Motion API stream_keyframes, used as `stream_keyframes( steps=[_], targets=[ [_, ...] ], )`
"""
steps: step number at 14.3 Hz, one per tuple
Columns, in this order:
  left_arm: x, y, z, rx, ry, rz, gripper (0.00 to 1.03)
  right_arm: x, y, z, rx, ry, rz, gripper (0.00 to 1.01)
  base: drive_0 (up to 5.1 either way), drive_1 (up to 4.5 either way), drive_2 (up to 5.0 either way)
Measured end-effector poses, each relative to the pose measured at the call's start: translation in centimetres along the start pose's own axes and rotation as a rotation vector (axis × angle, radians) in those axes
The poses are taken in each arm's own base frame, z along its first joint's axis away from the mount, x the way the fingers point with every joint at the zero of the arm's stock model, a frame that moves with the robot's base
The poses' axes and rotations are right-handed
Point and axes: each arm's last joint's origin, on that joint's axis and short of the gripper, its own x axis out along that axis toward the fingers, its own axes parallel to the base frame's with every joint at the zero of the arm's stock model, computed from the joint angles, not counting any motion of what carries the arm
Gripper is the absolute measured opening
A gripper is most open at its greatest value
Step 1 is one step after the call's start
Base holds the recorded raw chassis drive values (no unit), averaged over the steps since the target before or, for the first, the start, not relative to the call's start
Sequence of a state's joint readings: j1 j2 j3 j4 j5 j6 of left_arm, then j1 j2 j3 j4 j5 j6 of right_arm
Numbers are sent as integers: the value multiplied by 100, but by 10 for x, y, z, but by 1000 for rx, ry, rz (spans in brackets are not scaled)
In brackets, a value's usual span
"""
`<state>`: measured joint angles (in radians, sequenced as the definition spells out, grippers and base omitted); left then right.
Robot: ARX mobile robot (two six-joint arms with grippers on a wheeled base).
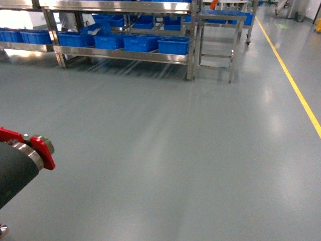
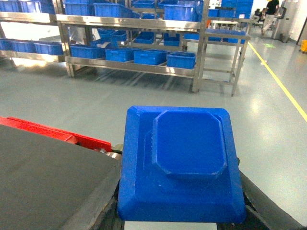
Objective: Sort blue parts and orange caps into right shelf containers
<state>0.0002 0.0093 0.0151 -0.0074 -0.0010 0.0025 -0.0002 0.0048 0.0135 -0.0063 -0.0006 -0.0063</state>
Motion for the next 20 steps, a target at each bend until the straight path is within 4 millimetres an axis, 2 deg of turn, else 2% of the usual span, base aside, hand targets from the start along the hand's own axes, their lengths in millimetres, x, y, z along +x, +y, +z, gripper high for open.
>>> stream_keyframes(
  steps=[12,20],
  targets=[
    [0,0,0,0,0,0,44,0,0,0,0,0,0,42,-141,-141,-141],
    [0,0,0,0,0,-1,44,0,0,0,0,-1,0,42,16,437,-405]
  ],
)
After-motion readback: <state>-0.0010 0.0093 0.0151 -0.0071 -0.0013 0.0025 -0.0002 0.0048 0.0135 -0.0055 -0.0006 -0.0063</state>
